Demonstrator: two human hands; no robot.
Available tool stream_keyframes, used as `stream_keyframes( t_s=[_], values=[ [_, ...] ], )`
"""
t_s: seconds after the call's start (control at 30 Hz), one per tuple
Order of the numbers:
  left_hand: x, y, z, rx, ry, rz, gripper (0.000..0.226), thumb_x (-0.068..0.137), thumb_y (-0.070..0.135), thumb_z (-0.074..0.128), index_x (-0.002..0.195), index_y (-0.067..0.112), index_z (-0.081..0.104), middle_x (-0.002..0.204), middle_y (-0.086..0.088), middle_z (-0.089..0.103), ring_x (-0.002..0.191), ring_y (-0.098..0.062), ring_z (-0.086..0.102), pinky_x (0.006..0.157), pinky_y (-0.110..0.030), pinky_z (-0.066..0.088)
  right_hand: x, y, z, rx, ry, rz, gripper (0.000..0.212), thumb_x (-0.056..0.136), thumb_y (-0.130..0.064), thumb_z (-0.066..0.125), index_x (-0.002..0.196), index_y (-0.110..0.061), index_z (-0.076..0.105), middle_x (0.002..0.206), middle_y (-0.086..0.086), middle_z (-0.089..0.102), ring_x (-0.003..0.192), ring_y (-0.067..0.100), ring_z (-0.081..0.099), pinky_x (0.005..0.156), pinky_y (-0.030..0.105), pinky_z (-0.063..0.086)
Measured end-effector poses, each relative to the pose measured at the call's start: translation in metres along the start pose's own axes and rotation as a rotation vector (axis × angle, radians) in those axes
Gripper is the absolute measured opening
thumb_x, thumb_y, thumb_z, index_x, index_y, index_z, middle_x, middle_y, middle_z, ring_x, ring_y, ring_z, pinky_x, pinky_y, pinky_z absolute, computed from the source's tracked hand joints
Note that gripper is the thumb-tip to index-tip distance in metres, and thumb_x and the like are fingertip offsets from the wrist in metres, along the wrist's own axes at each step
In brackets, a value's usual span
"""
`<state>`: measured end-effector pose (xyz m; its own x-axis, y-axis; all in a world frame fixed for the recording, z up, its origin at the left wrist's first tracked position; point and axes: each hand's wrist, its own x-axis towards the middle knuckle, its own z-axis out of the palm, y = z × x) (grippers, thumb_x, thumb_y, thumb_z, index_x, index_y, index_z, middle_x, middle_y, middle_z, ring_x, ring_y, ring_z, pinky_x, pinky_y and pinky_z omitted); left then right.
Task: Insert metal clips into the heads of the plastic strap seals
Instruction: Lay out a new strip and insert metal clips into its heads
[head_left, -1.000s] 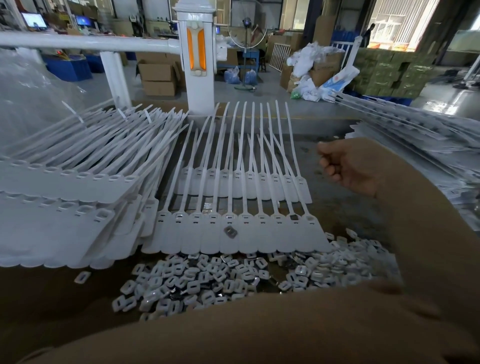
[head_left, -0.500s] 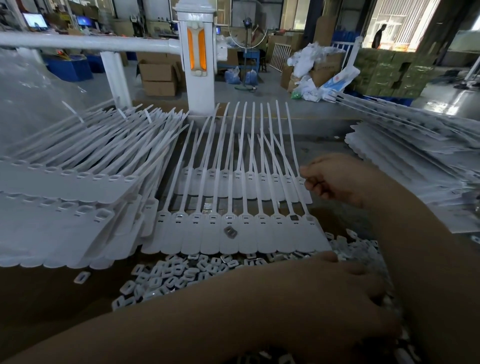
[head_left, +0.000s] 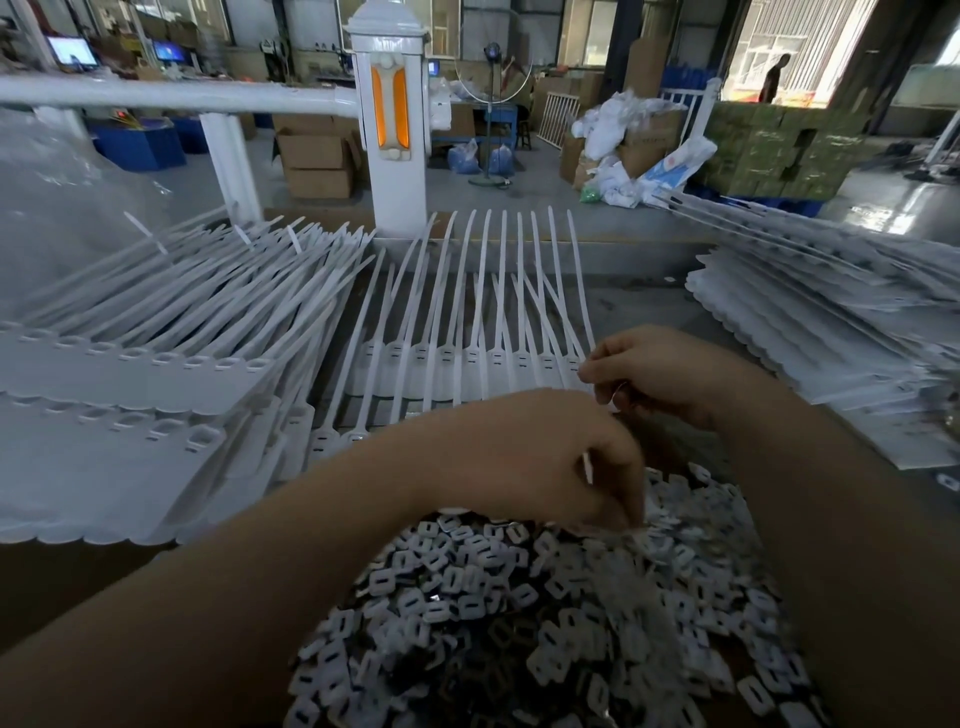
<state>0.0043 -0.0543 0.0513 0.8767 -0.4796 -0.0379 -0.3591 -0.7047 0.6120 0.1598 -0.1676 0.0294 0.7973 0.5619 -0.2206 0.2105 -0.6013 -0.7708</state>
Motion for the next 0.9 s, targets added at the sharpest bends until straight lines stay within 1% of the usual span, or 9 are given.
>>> stream_keyframes(
  t_s=[0.07,0.2,0.3,0.4,0.43,0.5,0.6,0.73,0.9],
  values=[
    [-0.019,-0.002,-0.010,-0.066,-0.072,0.008,0.010,0.087,0.019,0.072,0.095,0.023,0.076,0.087,0.021,0.067,0.083,0.000,0.064,0.079,-0.014,0.046,0.001,0.001,0.002,-0.006,-0.005,0.005,0.012,0.092,-0.021,0.064,0.093,-0.010,0.069,0.063,0.000,0.068,0.045,0.007,0.054,0.042,0.021,0.041],
    [-0.011,0.002,-0.008,-0.127,-0.251,0.026,0.015,0.086,0.012,0.073,0.100,0.016,0.077,0.092,0.017,0.069,0.083,-0.002,0.064,0.071,-0.010,0.044,-0.002,0.002,0.002,-0.062,-0.044,-0.025,0.011,0.091,-0.024,0.065,0.092,-0.014,0.070,0.061,-0.004,0.068,0.048,0.007,0.055,0.046,0.022,0.042],
    [-0.015,-0.002,-0.010,-0.070,-0.361,0.010,0.019,0.085,0.023,0.074,0.103,0.027,0.076,0.103,0.014,0.070,0.095,-0.013,0.065,0.077,-0.022,0.050,-0.003,0.003,0.005,-0.075,-0.066,-0.022,0.011,0.091,-0.023,0.066,0.091,-0.013,0.070,0.058,-0.006,0.065,0.047,0.006,0.053,0.046,0.022,0.042],
    [-0.011,-0.010,-0.009,-0.074,-0.118,-0.048,0.009,0.089,0.030,0.069,0.096,0.035,0.070,0.092,0.020,0.066,0.084,0.001,0.060,0.066,-0.009,0.044,-0.003,0.003,0.008,-0.049,-0.047,-0.001,0.011,0.093,-0.020,0.063,0.094,-0.011,0.069,0.059,-0.003,0.064,0.047,0.008,0.052,0.046,0.023,0.041],
    [-0.009,-0.016,-0.008,-0.034,0.025,-0.090,0.011,0.092,0.028,0.066,0.101,0.033,0.067,0.093,0.019,0.062,0.086,0.002,0.058,0.069,-0.009,0.043,-0.003,0.002,0.010,-0.034,-0.037,0.007,0.011,0.093,-0.019,0.061,0.094,-0.010,0.068,0.059,-0.002,0.063,0.047,0.008,0.052,0.044,0.022,0.040],
    [-0.005,-0.034,-0.005,0.144,0.196,-0.225,0.027,0.096,0.026,0.058,0.122,0.030,0.058,0.110,0.008,0.053,0.106,-0.007,0.050,0.087,-0.023,0.042,-0.003,0.001,0.013,-0.035,-0.024,0.019,0.011,0.094,-0.016,0.059,0.090,-0.008,0.067,0.058,-0.001,0.062,0.045,0.008,0.050,0.041,0.020,0.039],
    [-0.005,-0.051,0.003,0.335,0.181,-0.355,0.043,0.100,0.026,0.045,0.142,0.037,0.040,0.129,0.000,0.040,0.122,-0.020,0.033,0.104,-0.039,0.030,-0.004,-0.002,0.015,-0.093,-0.021,0.032,0.015,0.095,-0.016,0.058,0.086,-0.007,0.066,0.059,0.001,0.060,0.040,0.007,0.048,0.038,0.017,0.037],
    [-0.004,-0.057,0.006,0.437,0.171,-0.277,0.043,0.100,0.026,0.036,0.138,0.044,0.042,0.120,0.003,0.038,0.108,-0.015,0.029,0.090,-0.033,0.021,-0.004,-0.005,0.015,-0.094,-0.018,0.046,0.015,0.096,-0.014,0.056,0.088,-0.006,0.065,0.060,0.003,0.058,0.040,0.009,0.046,0.038,0.017,0.038],
    [-0.005,-0.053,0.008,0.650,0.240,-0.165,0.047,0.098,0.022,0.036,0.138,0.046,0.041,0.115,0.000,0.041,0.105,-0.021,0.033,0.076,-0.032,0.013,-0.005,-0.007,0.017,-0.121,-0.021,0.045,0.016,0.097,-0.014,0.055,0.085,-0.008,0.064,0.062,0.004,0.058,0.044,0.011,0.047,0.040,0.019,0.040]
  ],
)
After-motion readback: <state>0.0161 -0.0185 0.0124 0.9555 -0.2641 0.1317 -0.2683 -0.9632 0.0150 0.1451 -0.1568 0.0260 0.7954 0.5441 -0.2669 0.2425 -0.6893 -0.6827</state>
